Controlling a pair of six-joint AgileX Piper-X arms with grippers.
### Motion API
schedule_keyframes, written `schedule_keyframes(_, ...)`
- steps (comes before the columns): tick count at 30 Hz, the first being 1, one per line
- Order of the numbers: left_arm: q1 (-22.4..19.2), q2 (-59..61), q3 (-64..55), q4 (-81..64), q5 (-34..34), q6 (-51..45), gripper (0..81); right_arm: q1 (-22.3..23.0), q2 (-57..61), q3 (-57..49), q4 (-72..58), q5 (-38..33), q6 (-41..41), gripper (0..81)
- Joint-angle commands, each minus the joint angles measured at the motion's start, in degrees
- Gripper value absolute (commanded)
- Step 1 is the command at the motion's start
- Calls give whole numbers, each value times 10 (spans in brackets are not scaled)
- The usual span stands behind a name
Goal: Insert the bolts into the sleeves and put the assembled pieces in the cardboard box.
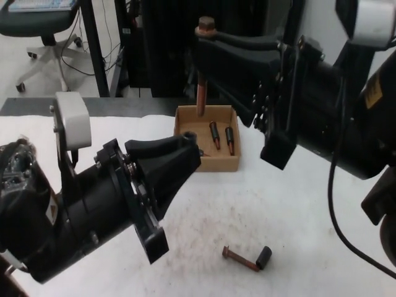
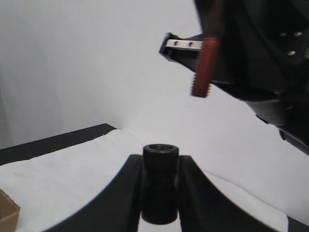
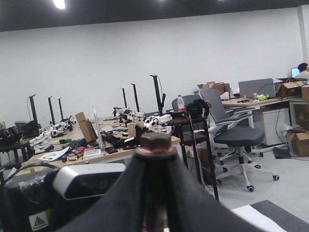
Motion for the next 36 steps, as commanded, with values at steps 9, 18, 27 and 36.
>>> schedule_keyframes(9,1,-3,-1,-10,36,-1,2,1,31,-3,-3,4,-5,9)
schedule_keyframes(18,1,-3,-1,-10,14,35,2,1,31,-3,-4,-18,2,9)
schedule_keyframes(27,1,-3,-5,-11,1,38,2,3,31,-3,-4,-26,2,9)
schedule_keyframes(36,1,-3,-9,-41,1,38,2,27,31,-3,2,-26,-4,9)
